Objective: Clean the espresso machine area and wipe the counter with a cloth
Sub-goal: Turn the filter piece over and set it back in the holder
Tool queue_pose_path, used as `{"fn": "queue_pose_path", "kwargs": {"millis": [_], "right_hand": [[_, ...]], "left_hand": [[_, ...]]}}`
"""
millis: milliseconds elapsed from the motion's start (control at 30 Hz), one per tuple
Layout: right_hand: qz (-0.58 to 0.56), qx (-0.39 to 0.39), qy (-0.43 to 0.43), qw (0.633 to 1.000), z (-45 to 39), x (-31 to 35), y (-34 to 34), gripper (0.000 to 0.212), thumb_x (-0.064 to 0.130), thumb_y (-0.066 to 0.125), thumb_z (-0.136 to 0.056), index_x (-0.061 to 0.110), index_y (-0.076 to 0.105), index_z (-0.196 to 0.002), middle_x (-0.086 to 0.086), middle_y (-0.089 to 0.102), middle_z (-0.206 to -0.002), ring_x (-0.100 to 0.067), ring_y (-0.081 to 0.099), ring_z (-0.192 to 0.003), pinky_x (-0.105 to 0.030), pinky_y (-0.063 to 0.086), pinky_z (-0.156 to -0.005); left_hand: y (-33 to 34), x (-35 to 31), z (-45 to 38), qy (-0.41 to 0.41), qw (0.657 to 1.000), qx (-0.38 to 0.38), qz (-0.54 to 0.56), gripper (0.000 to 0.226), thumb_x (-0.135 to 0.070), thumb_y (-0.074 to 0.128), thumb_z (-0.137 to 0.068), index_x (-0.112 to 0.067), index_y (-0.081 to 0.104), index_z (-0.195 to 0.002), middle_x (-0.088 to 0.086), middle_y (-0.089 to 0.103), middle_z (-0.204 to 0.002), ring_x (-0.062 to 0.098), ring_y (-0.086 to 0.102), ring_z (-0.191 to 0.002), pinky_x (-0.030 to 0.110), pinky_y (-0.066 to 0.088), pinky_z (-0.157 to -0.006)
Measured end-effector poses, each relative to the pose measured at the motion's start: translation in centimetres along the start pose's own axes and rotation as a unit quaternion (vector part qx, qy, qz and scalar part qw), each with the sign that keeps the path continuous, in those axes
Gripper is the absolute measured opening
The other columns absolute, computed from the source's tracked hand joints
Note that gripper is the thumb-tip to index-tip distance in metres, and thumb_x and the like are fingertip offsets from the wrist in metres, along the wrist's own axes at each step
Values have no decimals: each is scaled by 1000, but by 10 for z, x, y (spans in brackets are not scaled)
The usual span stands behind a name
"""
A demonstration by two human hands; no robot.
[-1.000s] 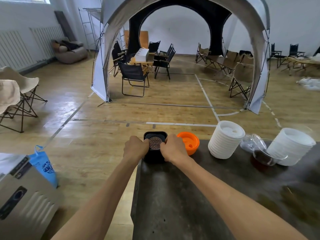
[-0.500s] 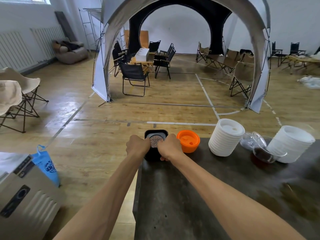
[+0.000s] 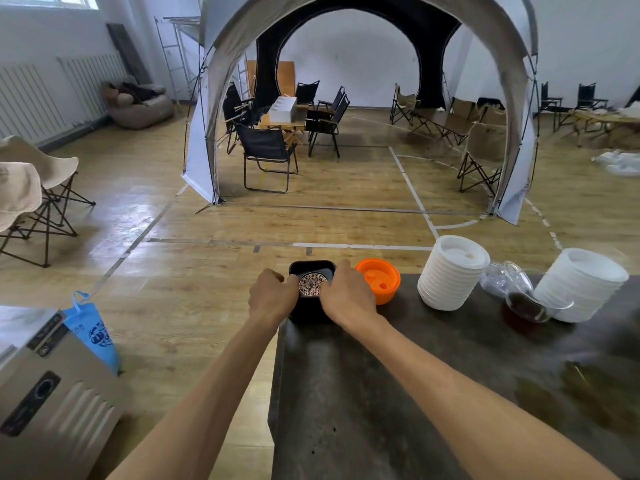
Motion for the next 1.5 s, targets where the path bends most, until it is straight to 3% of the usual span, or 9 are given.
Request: {"fn": "queue_pose_path", "kwargs": {"millis": [67, 233, 633, 700, 767, 900, 1033, 1267, 1500], "right_hand": [[23, -8, -15, 1000, 1, -2, -1, 35, 29, 51, -96, 9, 51, -124, -14, 62, -120, -35, 60, -111, -38, 41, -74], [-57, 12, 64, 996, -2, -20, 8, 29, 28, 51, -93, 11, 64, -113, -14, 70, -110, -35, 68, -100, -40, 55, -87], [-77, 31, 65, 994, -11, -20, 5, 30, 29, 55, -91, 5, 65, -107, -16, 70, -103, -37, 71, -90, -47, 60, -80], [-51, 34, 40, 997, -7, -18, 2, 32, 32, 54, -93, 5, 66, -107, -16, 70, -104, -36, 69, -94, -44, 58, -79], [17, 14, -16, 1000, -3, -13, -8, 34, 37, 53, -95, 7, 65, -106, -14, 68, -106, -35, 64, -101, -41, 53, -77], [112, 9, -184, 976, 4, 18, -30, 48, 44, 65, -89, 14, 56, -125, -9, 60, -124, -29, 57, -115, -42, 49, -90], [245, 104, -236, 935, 1, 30, -11, 91, 53, 79, -72, 18, 38, -146, -5, 42, -149, -28, 40, -135, -48, 36, -109], [240, 128, -221, 937, -29, 34, -5, 70, 43, 85, -66, 24, 54, -126, -1, 60, -125, -25, 55, -118, -44, 42, -97], [260, 112, -222, 933, -36, 24, -1, 88, 48, 83, -66, 25, 43, -140, -1, 51, -143, -26, 47, -130, -49, 33, -103]], "left_hand": [[-2, -1, 2, 25, 1000, -4, 2, 40, -37, 59, -88, -8, 61, -115, 10, 65, -108, 30, 59, -105, 35, 44, -79], [6, 2, 8, 13, 1000, 9, -5, 33, -26, 61, -87, 5, 72, -82, 21, 71, -83, 34, 66, -84, 38, 50, -69], [2, 5, 4, -15, 1000, -9, -9, 35, -30, 59, -87, -3, 62, -66, 13, 62, -71, 34, 59, -76, 33, 41, -63], [2, 2, 4, 12, 1000, -2, -22, 36, -33, 58, -89, 0, 68, -77, 15, 67, -78, 34, 63, -84, 36, 46, -68], [-3, -9, 7, 90, 995, -3, -46, 44, -42, 62, -89, -4, 66, -111, 13, 68, -109, 29, 62, -105, 38, 49, -84], [4, -40, 21, 290, 939, 123, -137, 98, -49, 79, -74, -18, 28, -152, 1, 25, -156, 16, 32, -140, 27, 30, -109], [23, -37, 11, 294, 909, 206, -213, 113, -29, 88, -68, -16, 18, -156, 2, 14, -162, 17, 22, -146, 31, 24, -117], [30, -52, -13, 297, 918, 179, -193, 105, -23, 90, -61, -12, 33, -149, 6, 35, -150, 23, 35, -137, 35, 34, -112], [33, -46, -15, 283, 924, 171, -190, 111, -26, 88, -67, -8, 23, -154, 5, 23, -158, 22, 29, -143, 41, 34, -113]]}}
Point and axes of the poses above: each hand's wrist, its own z-axis away from the middle knuckle, its own y-axis out of the palm, x = y × z, the point moved 10 cm from there along -z, towards the middle knuckle
